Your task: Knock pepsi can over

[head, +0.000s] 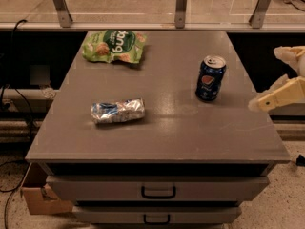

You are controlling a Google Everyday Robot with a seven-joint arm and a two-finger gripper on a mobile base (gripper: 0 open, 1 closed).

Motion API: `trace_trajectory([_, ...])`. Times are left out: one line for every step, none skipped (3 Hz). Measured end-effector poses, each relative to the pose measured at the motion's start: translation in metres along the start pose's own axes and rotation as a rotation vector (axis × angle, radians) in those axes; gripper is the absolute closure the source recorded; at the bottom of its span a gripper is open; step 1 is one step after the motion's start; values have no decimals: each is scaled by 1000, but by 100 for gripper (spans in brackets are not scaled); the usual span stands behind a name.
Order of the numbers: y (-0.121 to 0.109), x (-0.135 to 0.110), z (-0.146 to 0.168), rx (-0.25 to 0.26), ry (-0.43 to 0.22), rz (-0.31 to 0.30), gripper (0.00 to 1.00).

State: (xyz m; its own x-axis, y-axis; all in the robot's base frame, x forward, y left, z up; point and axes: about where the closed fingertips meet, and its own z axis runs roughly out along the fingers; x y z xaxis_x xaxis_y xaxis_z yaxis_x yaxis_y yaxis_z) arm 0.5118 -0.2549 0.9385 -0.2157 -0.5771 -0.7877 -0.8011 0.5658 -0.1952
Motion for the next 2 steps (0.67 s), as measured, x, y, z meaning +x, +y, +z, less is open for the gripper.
trace_trajectory([-11, 4, 13, 27, -98, 23, 0])
trace_trajectory([-20, 9, 27, 52, -160, 33, 0])
